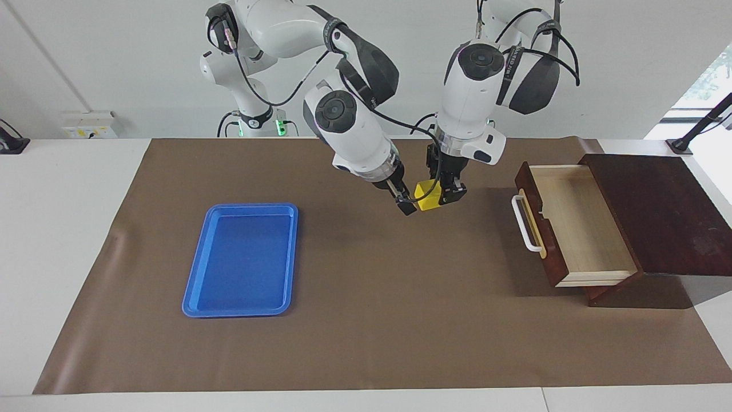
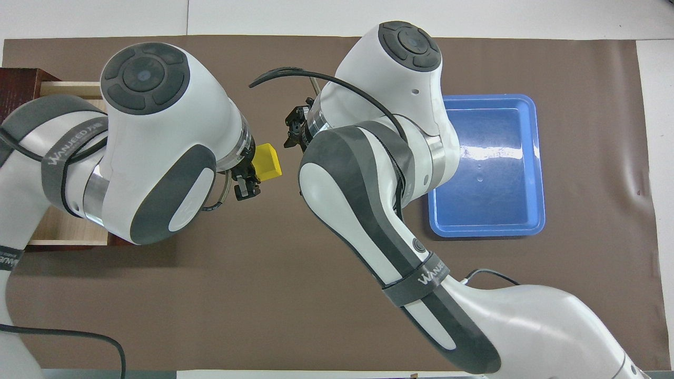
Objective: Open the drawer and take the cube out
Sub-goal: 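Grasp the cube with the right gripper and release the left gripper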
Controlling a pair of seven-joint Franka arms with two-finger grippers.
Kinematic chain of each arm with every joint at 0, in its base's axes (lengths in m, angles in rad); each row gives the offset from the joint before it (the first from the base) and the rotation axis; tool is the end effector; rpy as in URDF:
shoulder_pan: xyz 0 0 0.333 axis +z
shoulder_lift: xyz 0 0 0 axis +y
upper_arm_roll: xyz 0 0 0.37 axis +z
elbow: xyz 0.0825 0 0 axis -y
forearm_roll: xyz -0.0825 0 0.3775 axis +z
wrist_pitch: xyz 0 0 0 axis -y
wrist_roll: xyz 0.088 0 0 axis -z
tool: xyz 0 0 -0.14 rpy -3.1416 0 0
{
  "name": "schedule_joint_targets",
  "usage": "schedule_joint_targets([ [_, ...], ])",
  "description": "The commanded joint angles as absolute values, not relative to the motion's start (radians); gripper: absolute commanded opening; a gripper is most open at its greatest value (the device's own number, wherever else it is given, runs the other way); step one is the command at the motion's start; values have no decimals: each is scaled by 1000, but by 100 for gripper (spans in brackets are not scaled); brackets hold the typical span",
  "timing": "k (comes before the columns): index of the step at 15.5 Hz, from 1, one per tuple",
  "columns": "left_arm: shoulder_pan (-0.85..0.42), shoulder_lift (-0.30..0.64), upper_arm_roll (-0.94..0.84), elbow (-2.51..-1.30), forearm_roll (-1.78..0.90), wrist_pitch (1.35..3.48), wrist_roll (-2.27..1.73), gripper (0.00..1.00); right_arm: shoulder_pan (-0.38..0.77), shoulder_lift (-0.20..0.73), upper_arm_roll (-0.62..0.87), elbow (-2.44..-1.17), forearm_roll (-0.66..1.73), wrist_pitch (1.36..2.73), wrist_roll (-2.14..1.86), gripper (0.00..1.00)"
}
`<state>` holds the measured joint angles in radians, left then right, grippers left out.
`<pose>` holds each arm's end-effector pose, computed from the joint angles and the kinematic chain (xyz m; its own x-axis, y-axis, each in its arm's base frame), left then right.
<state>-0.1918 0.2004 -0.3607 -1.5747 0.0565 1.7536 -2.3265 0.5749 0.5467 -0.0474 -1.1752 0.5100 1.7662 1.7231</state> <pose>0.5441 -0.3047 0.5485 -0.1977 0.9802 -0.0050 0.9801 0.1976 -0.0163 0.6088 0.4336 0.5090 0.2457 -0.8537 -0.4591 -0.9528 -0.2998 0.0475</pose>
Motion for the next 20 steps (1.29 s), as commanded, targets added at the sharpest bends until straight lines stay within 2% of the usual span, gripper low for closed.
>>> schedule_joint_targets([
  [1, -192, 196, -356, -1592, 69, 1781, -2339, 0, 581, 586, -41, -1105, 495, 1759, 1764, 95],
  [8, -193, 195, -356, -1598, 71, 1787, -2339, 0, 581, 611, -51, -1046, 497, 1767, 1770, 93],
  [20, -195, 195, -357, -1600, 71, 1790, -2338, 0, 586, 614, -43, -1043, 499, 1776, 1802, 92],
])
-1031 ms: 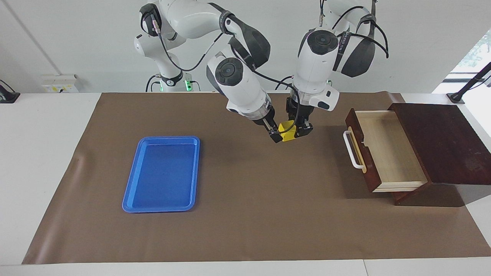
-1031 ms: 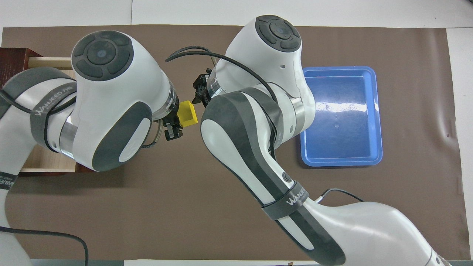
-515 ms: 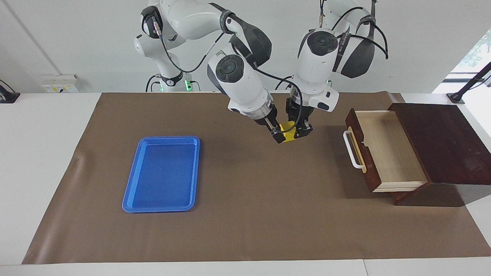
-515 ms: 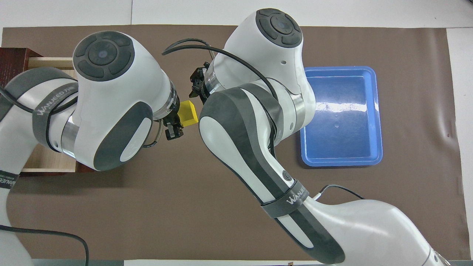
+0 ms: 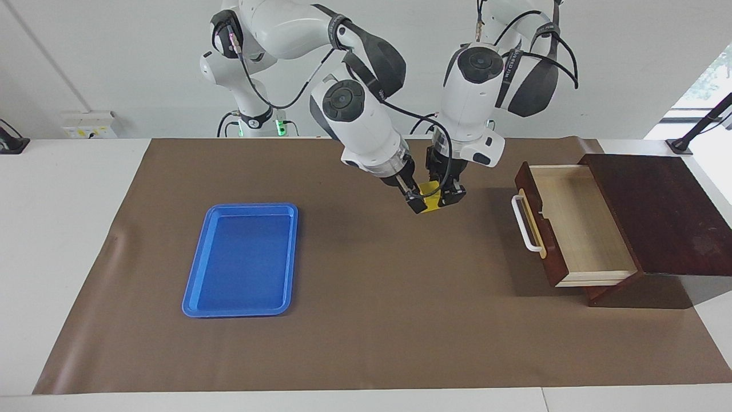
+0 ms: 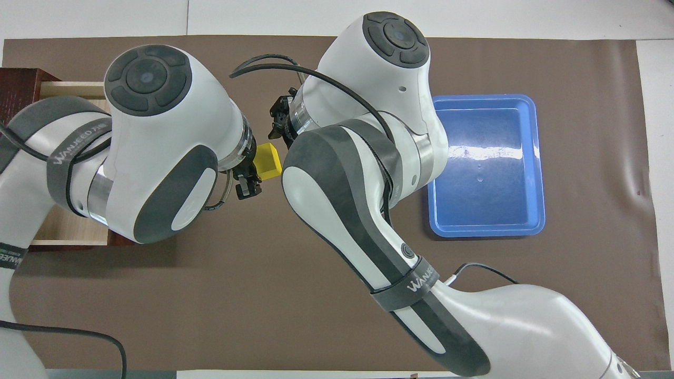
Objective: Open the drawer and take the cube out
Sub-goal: 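Grasp the cube with the right gripper and release the left gripper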
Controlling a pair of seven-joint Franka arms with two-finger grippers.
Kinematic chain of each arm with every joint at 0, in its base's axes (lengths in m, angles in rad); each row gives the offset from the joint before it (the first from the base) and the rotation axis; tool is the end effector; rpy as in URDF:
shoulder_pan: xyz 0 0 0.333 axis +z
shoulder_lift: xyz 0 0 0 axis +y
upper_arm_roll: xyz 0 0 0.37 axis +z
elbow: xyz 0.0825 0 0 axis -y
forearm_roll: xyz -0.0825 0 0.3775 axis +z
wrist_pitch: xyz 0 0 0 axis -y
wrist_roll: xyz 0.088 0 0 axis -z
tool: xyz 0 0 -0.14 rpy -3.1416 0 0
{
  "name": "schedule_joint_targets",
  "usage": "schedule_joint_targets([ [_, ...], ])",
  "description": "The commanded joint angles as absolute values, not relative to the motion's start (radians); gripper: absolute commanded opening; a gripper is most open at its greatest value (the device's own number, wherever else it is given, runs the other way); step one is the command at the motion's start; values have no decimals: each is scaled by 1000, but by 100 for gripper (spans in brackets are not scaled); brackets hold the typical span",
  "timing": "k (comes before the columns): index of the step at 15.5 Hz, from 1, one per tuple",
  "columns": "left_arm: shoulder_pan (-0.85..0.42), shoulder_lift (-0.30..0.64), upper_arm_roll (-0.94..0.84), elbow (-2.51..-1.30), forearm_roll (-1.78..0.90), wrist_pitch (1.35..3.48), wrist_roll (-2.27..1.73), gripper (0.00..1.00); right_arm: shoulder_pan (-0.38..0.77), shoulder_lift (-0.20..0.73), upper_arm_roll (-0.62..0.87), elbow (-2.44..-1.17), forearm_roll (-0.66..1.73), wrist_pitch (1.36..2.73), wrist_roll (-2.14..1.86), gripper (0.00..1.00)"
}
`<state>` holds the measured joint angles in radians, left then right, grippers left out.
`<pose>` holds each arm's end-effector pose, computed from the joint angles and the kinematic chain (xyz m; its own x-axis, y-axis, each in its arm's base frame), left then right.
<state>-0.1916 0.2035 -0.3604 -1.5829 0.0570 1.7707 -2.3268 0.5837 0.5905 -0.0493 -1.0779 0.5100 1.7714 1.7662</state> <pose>0.5459 -0.3054 0.5443 -0.1981 0.9801 -0.0096 0.9801 0.1979 -0.0124 0.6193 0.4479 0.5234 0.2345 -0.8517 -0.4686 -0.9626 -0.2708 0.0104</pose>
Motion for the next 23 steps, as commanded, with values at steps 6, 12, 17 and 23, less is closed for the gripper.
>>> schedule_joint_targets([
  [6, -195, 195, -357, -1598, 71, 1792, -2338, 0, 600, 627, -43, -1042, 499, 1805, 1822, 91],
  [12, -195, 195, -357, -1598, 71, 1792, -2336, 0, 601, 627, -43, -1043, 499, 1805, 1824, 63],
  [17, -195, 195, -357, -1600, 71, 1792, -2335, 0, 620, 626, -43, -1043, 489, 1825, 1812, 0],
  [23, -189, 195, -348, -1600, 69, 1784, -2322, 100, 608, 621, -46, -1046, 488, 1844, 1790, 0],
])
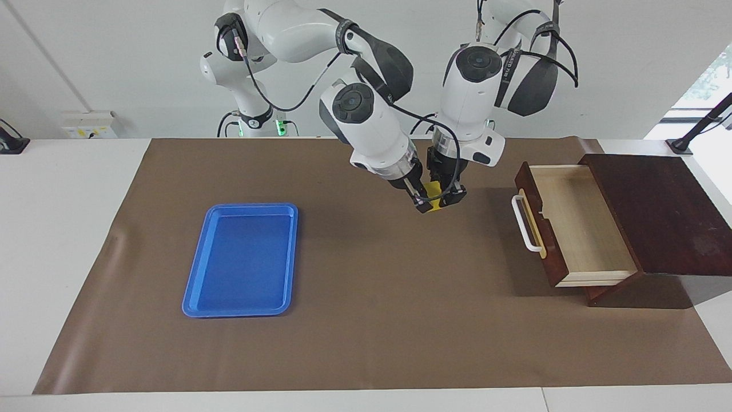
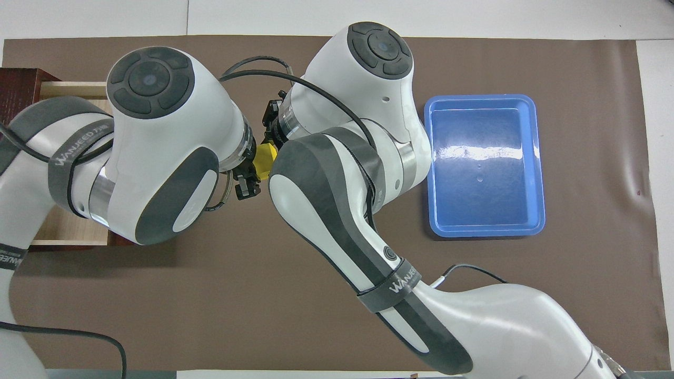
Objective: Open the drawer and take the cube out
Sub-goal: 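Grasp the cube with the right gripper and release the left gripper, then carry the cube into the blue tray while the left gripper closes drawer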
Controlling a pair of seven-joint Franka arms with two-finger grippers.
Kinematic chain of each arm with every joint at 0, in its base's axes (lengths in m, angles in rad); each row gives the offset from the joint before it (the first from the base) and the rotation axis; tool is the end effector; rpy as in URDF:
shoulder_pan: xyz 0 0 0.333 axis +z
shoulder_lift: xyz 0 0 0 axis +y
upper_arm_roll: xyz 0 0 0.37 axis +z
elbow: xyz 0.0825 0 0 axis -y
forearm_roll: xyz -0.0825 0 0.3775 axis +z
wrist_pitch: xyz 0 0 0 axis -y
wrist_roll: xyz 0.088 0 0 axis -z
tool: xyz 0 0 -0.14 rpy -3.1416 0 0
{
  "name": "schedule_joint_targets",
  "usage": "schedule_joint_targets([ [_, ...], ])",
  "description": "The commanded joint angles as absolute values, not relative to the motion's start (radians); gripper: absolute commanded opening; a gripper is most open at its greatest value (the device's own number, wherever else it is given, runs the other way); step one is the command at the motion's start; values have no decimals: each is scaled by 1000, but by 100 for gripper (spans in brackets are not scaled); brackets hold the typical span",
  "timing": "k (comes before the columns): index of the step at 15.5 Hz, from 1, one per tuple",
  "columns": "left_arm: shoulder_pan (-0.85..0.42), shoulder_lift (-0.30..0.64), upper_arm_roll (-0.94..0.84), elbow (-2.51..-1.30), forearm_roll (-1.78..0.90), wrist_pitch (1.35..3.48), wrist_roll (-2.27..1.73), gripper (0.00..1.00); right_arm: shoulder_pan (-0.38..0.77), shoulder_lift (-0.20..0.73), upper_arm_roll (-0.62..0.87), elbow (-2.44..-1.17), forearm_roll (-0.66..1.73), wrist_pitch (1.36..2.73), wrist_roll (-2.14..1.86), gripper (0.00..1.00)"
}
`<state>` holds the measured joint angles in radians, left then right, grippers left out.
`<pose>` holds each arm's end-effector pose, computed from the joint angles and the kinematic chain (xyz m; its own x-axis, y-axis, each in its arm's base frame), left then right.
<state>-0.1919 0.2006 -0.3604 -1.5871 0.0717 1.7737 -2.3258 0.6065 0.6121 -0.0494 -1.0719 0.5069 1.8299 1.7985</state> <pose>0.5459 -0.3040 0.5443 -0.1936 0.9811 0.0005 0.9811 0.1936 -0.0007 0.6207 0.4654 0.5149 0.2164 -0.8546 -0.4721 -0.9708 -0.2397 -0.0111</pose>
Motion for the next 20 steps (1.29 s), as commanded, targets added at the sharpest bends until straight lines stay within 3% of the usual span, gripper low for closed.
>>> schedule_joint_targets([
  [1, -187, 193, -333, -1601, 71, 1779, -2319, 100, 606, 618, -48, -1046, 488, 1841, 1787, 0],
  [6, -189, 186, -212, -1650, 69, 1776, -2180, 100, 583, 604, -54, -1049, 492, 1829, 1755, 0],
  [9, -189, 157, -154, -1729, 69, 1792, -2088, 100, 499, 586, -51, -1066, 514, 1819, 1654, 0],
  [20, -186, 143, 35, -1801, 69, 1911, -1757, 100, 86, 503, -54, -1418, 655, 1828, 1304, 0],
])
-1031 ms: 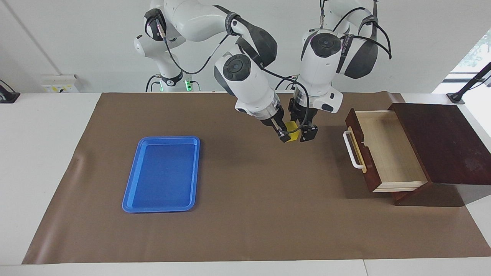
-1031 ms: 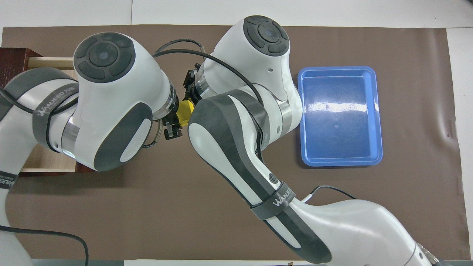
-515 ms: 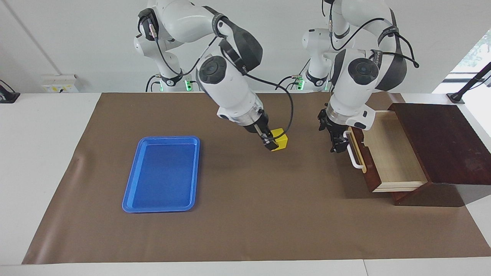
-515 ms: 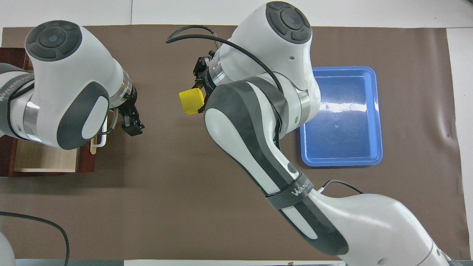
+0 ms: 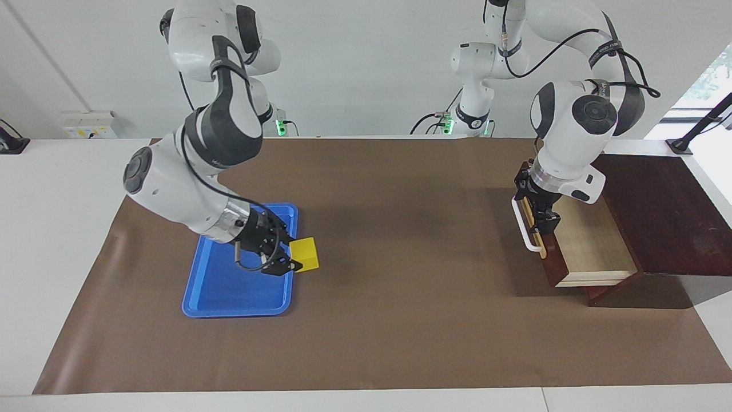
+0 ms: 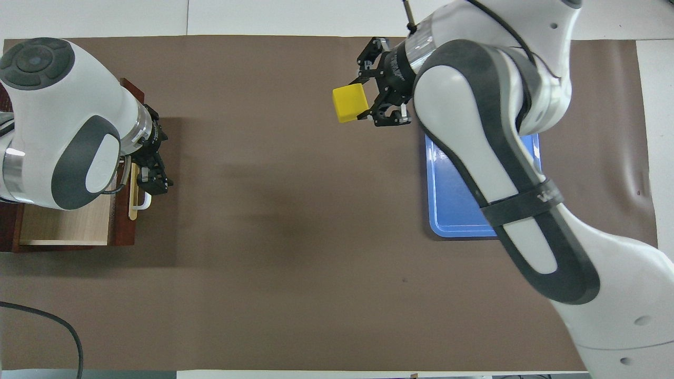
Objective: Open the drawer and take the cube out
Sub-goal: 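Carry the cube into the blue tray while the left gripper closes drawer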
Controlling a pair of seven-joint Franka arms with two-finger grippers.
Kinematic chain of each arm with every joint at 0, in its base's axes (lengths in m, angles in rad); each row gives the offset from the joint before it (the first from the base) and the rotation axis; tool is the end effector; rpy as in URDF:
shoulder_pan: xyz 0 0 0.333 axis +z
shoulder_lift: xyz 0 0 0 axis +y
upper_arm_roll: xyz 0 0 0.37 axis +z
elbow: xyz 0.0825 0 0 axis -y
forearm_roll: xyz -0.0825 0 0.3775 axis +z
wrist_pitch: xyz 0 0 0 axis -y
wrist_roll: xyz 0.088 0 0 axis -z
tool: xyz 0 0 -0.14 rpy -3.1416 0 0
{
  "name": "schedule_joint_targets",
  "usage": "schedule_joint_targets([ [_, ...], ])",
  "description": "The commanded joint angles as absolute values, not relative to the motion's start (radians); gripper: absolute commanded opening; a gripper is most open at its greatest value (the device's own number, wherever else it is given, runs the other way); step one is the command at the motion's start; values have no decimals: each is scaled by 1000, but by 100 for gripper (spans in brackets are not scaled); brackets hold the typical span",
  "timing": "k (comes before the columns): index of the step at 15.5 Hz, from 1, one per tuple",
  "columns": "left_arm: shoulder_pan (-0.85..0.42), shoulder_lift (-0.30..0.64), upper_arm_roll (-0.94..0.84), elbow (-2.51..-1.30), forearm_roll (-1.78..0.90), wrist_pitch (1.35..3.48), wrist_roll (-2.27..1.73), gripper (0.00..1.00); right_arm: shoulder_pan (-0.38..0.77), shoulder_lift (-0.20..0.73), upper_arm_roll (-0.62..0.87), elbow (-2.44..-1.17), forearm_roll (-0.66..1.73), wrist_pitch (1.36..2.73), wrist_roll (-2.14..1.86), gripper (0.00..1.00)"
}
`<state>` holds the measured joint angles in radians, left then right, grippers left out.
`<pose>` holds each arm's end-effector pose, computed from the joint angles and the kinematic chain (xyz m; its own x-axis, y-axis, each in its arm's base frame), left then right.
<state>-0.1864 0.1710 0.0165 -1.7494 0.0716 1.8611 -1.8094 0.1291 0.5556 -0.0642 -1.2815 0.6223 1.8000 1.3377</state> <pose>0.5993 -0.0955 0.4871 -0.0441 0.9956 0.0822 0.9980 0.0477 -0.0417 0.7321 0.1270 0.4603 0.1418 -0.8316 -0.5370 -0.9895 -0.1347 -0.0527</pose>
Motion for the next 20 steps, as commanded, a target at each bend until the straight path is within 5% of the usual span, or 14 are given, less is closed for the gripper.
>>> schedule_joint_targets([
  [1, -186, 143, 52, -1801, 69, 1916, -1725, 100, 78, 482, -58, -1475, 653, 1854, 1283, 0],
  [7, -179, 144, 159, -1815, 67, 1957, -1536, 100, -32, 391, -57, -1646, 661, 1870, 1114, 0],
  [10, -170, 144, 190, -1813, 67, 1963, -1470, 100, -29, 298, -58, -1773, 683, 1907, 1120, 0],
  [20, -156, 149, 301, -1816, 66, 1982, -1281, 100, 80, 201, -55, -2088, 701, 2121, 1100, 0],
])
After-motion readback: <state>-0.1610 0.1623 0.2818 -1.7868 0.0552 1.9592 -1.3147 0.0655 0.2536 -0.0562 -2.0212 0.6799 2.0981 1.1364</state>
